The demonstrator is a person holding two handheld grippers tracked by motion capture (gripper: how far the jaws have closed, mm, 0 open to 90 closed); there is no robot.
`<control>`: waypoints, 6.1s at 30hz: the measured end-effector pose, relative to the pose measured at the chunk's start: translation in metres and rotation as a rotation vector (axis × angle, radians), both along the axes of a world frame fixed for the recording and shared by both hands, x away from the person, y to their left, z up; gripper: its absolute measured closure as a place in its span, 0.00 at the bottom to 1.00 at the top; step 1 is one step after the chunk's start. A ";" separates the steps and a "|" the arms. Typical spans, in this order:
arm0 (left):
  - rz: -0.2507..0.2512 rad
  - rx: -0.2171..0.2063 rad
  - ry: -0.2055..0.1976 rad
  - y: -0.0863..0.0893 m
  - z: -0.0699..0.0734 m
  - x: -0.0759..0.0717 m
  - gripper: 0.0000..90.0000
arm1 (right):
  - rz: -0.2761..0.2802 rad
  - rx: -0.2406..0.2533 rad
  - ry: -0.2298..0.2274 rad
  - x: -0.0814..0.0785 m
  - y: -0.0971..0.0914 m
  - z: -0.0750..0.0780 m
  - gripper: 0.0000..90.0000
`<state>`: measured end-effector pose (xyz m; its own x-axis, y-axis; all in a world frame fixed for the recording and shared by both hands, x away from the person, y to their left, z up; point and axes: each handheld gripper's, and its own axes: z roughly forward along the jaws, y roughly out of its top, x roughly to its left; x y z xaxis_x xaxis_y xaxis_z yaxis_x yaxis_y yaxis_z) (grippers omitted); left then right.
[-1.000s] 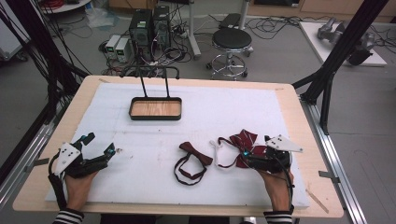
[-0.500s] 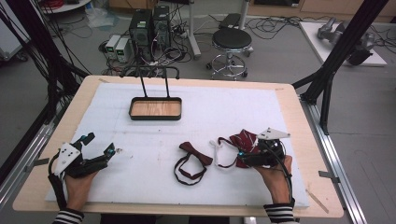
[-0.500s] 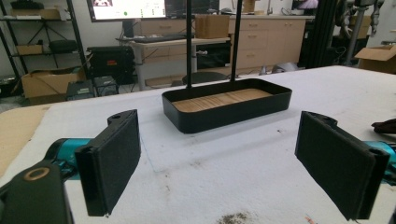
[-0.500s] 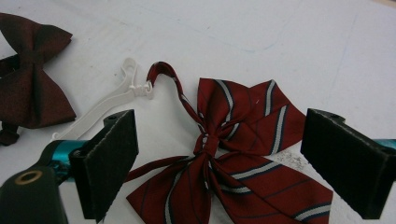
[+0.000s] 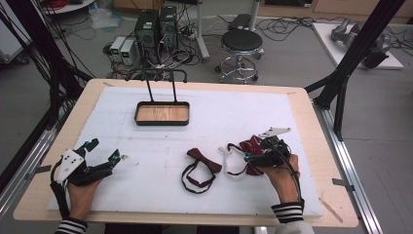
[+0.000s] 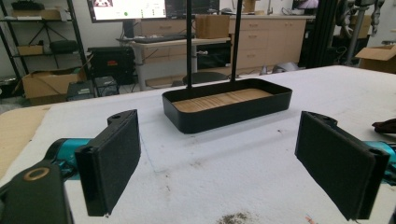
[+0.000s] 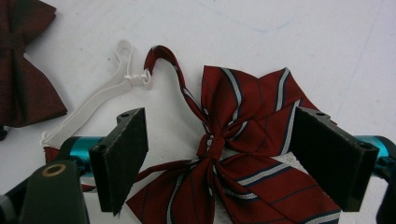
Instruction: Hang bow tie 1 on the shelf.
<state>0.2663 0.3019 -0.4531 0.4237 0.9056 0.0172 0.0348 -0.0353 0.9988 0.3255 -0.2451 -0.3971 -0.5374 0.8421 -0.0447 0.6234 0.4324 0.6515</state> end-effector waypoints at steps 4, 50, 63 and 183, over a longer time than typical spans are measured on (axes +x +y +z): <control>0.000 0.000 0.000 0.000 0.000 0.000 0.16 | 0.002 -0.023 0.023 0.004 0.003 0.000 0.23; -0.003 0.003 -0.001 0.000 0.000 0.000 0.16 | -0.025 -0.130 0.270 0.028 0.016 -0.018 0.81; -0.003 0.003 0.000 0.000 0.000 0.000 0.16 | -0.016 -0.150 0.251 0.027 0.019 -0.016 0.83; -0.004 -0.011 0.007 0.001 0.000 0.001 0.16 | 0.203 0.384 -0.428 0.078 0.128 0.086 0.83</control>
